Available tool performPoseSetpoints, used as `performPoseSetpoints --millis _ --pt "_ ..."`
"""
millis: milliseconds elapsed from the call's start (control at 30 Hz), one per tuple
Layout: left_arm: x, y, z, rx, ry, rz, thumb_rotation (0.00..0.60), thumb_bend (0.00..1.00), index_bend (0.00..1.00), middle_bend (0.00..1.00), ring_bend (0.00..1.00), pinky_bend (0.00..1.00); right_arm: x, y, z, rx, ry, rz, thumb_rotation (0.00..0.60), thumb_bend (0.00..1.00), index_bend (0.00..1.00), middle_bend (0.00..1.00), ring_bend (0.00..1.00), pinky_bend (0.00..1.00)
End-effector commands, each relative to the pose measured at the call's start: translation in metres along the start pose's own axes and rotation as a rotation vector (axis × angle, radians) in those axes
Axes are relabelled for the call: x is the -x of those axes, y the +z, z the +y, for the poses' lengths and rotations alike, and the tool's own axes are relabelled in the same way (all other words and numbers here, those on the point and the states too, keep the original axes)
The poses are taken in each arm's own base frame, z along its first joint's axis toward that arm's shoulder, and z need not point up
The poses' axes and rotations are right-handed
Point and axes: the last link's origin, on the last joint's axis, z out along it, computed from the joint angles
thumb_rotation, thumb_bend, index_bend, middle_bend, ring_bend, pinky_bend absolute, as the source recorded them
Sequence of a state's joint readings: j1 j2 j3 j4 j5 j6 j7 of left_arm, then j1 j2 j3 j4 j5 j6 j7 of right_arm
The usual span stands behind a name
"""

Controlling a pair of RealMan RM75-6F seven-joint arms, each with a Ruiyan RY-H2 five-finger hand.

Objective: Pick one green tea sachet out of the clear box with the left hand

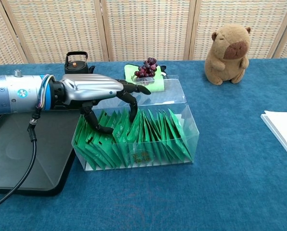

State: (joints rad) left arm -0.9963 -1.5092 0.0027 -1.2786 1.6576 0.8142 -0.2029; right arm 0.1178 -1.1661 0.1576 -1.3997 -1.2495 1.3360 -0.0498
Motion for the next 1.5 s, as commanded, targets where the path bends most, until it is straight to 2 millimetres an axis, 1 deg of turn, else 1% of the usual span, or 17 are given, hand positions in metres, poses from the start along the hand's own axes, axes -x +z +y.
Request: performPoseSetpoints --millis 33,167,400,500,567,667,800,1067,1200,1300,1500 --pt "0.001 0.002 0.001 0.003 0.002 -0.005 0.600 0.34 0.40 0.00 0.00 0.00 0.000 0.000 0.000 0.000 -0.001 -0.001 0.600 0.00 0.00 0.00 0.00 0.00" --pt "0.005 0.007 0.004 0.008 0.011 -0.021 0.600 0.34 0.41 0.00 0.00 0.00 0.000 0.000 0.000 0.002 0.000 -0.001 0.600 0.00 0.00 0.00 0.00 0.00" --pt "0.007 0.009 0.006 0.013 0.021 -0.024 0.600 0.34 0.43 0.00 0.00 0.00 0.000 0.001 0.001 0.001 0.001 -0.003 0.600 0.00 0.00 0.00 0.00 0.00" --pt "0.007 0.009 0.007 0.015 0.023 -0.020 0.600 0.35 0.51 0.00 0.00 0.00 0.000 0.000 0.000 0.001 0.001 -0.003 0.600 0.00 0.00 0.00 0.00 0.00" --pt "0.007 0.009 0.008 0.017 0.028 -0.016 0.600 0.40 0.59 0.00 0.00 0.00 0.000 0.000 0.001 0.001 0.001 -0.003 0.600 0.00 0.00 0.00 0.00 0.00" --pt "0.008 0.010 0.008 0.020 0.042 -0.011 0.600 0.45 0.63 0.00 0.00 0.00 0.000 0.000 0.001 0.000 0.003 -0.002 0.600 0.00 0.00 0.00 0.00 0.00" --pt "0.009 0.010 0.007 0.020 0.059 -0.013 0.600 0.45 0.65 0.00 0.00 0.00 0.000 0.000 0.001 -0.002 0.003 -0.004 0.600 0.00 0.00 0.00 0.00 0.00" --pt "0.007 0.009 0.007 0.016 0.070 -0.008 0.600 0.50 0.66 0.00 0.00 0.00 0.000 0.000 0.000 -0.006 0.001 -0.006 0.600 0.00 0.00 0.00 0.00 0.00" --pt "0.003 0.009 0.007 0.017 0.066 0.004 0.600 0.50 0.67 0.00 0.00 0.00 -0.001 0.000 0.000 -0.006 0.002 -0.004 0.600 0.00 0.00 0.00 0.00 0.00" --pt "-0.003 0.007 0.008 0.018 0.065 0.024 0.600 0.50 0.68 0.00 0.00 0.00 -0.001 0.000 0.000 -0.006 0.004 -0.002 0.600 0.00 0.00 0.00 0.00 0.00" --pt "-0.023 -0.002 0.011 0.020 0.024 0.053 0.600 0.50 0.68 0.00 0.00 0.00 -0.003 -0.001 0.000 -0.009 0.009 0.002 0.600 0.00 0.00 0.00 0.00 0.00"
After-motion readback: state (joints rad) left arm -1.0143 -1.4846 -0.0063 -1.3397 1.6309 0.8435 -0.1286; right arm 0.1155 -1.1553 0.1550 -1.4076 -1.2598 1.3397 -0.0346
